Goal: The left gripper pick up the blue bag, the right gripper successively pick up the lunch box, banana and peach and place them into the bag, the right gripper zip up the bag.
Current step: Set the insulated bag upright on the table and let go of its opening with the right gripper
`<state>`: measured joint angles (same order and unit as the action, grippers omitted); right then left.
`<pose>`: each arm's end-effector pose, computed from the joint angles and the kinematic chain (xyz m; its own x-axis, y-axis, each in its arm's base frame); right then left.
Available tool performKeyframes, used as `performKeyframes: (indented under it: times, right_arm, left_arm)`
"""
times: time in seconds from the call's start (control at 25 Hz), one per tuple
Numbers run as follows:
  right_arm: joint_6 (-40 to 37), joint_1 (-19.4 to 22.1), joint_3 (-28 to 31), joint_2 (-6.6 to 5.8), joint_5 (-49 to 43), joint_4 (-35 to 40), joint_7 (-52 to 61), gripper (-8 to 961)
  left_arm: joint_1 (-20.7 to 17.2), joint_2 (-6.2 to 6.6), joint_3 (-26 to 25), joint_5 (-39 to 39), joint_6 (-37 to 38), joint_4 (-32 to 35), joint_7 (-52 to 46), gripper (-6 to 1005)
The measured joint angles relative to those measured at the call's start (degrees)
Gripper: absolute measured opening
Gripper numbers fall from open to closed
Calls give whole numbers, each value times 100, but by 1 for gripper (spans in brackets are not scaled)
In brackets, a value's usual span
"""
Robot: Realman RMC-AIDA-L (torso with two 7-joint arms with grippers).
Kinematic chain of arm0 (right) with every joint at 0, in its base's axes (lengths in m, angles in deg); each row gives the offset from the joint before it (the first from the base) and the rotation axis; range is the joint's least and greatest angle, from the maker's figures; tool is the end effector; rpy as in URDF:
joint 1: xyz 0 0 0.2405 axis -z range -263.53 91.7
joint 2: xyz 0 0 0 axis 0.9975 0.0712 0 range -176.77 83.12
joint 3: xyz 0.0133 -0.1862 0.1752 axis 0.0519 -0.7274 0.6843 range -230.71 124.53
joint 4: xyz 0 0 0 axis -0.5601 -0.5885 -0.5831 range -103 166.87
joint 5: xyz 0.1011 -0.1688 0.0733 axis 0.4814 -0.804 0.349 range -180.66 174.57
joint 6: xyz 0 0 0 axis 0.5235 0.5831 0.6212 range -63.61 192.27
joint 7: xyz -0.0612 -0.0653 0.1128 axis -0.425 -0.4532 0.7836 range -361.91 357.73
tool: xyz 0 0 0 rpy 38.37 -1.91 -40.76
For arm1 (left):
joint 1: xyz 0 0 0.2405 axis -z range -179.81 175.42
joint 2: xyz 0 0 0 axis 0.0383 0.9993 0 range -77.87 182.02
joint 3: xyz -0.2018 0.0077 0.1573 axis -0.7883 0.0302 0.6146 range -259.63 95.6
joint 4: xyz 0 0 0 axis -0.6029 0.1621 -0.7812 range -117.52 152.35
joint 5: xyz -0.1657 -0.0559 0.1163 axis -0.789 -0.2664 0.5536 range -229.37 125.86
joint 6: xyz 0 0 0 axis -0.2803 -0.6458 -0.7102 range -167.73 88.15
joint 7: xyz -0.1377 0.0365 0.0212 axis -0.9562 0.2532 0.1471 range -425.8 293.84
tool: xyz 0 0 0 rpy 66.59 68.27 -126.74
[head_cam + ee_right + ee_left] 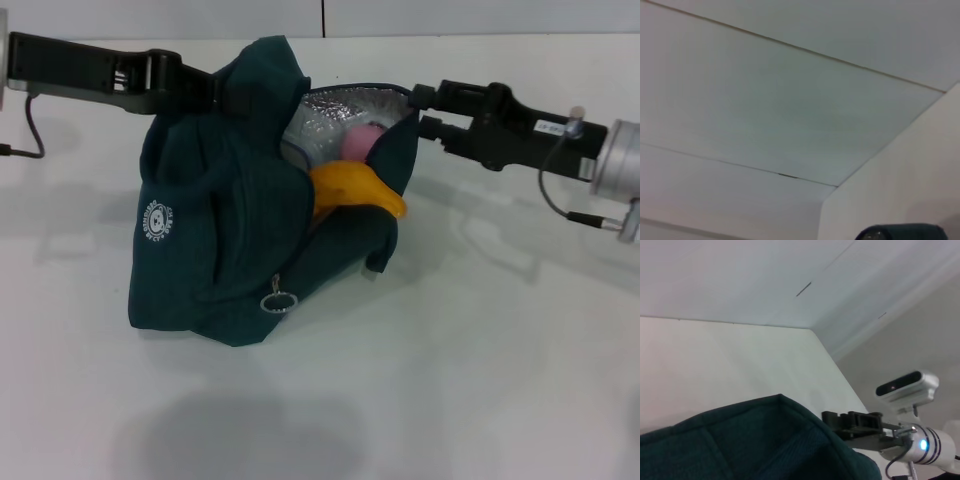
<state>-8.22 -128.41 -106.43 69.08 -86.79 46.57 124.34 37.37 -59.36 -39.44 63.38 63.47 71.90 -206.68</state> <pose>0.2120 0.3902 -0.0331 -0.0941 -0.8489 -0.5201 -0.8526 -0.2010 0.4823 -0.1840 0.3693 0.0868 0.4620 0.8207 0.3362 0.8191 -0.5402 0.1931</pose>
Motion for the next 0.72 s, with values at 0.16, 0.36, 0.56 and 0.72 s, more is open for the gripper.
performKeyframes:
  times: [0.16, 0.36, 0.56, 0.72]
  right_arm:
    - [146, -178, -36, 12, 9, -218, 64, 531]
    - [339, -216, -83, 18, -15, -307, 199, 728]
    - [323, -220, -306, -9, -50, -253, 220, 691]
    - [348, -225, -516, -22, -50, -129, 231, 617]
  left_arm:
    - [14, 0, 2, -1, 0, 0, 3, 78]
    - [19, 0, 6, -1, 1, 0, 36, 78]
    - [18, 0, 6, -1, 1, 0, 42, 79]
    - [17, 0, 5, -1, 1, 0, 43, 79]
